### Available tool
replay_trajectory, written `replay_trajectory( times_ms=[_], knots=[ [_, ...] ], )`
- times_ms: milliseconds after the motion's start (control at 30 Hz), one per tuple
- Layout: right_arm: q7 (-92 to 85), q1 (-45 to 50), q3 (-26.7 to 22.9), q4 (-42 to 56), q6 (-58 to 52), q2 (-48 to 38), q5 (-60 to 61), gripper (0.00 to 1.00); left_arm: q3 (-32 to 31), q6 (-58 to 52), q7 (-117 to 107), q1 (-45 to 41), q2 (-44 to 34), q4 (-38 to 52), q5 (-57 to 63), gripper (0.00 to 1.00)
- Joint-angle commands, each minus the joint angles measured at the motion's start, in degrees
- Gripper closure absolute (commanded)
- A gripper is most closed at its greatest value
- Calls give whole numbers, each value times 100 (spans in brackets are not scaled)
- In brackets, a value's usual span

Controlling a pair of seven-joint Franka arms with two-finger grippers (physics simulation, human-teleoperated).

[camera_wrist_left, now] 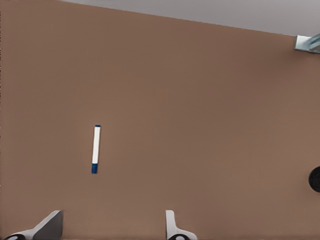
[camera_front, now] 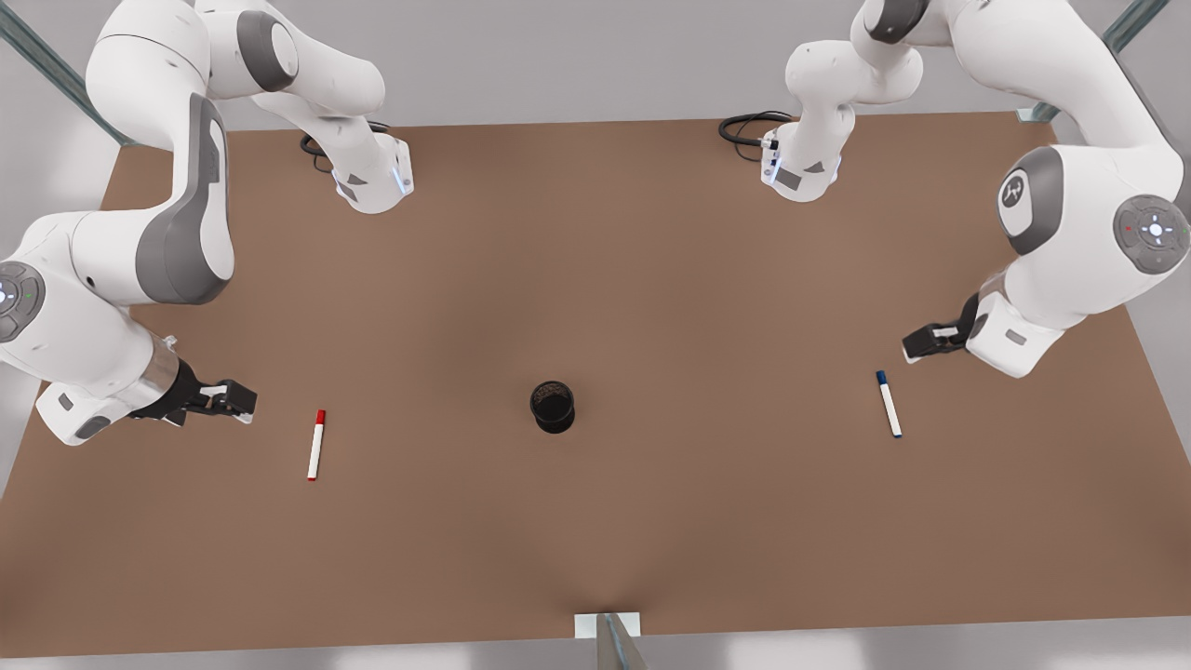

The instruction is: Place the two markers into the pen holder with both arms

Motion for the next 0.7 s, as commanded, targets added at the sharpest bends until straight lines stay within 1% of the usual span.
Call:
replay_trajectory(
  times_ms=[0,33,67,133,167,233,300,367,433,500,533,567,667],
  knots=[
    [-91,-8,-9,3,11,-8,3,0,-2,20,935,10,56,-2,97,0],
    [-92,-8,-9,3,3,-8,3,0,7,432,918,63,214,-2,70,0],
    [-92,-8,-9,3,11,-8,3,0,-2,652,918,309,548,-2,0,0],
    [-92,-8,-9,3,11,-8,3,0,24,1733,918,748,1374,-89,-202,0],
    [-92,0,-9,3,3,-8,12,0,24,2603,935,898,1489,-589,-202,0],
    [-83,0,-18,-6,11,-8,12,0,24,3632,935,977,1454,-1469,-202,0],
    [5,0,-18,-6,160,176,12,0,16,4089,1471,1179,1480,-1891,-246,0],
    [-4,-61,-18,-173,723,660,12,0,16,4529,1990,1302,1603,-2137,-642,0],
    [-83,-114,-18,-287,1426,1292,-14,0,16,5056,2148,1311,1665,-2454,-651,0],
    [-65,-79,-18,-357,1804,1591,-137,0,7,5425,2315,1302,1673,-2752,-651,0],
    [-65,-122,-18,-558,2233,1802,-146,0,7,5461,2437,1285,1682,-2788,-651,0],
    [-4,-140,-18,-981,2753,1935,-128,0,7,5469,2579,1267,1700,-2805,-651,0],
    [-4,-369,0,-1623,3465,2057,-102,0,-2,5909,2711,1223,1700,-3122,-651,0]
  ],
)
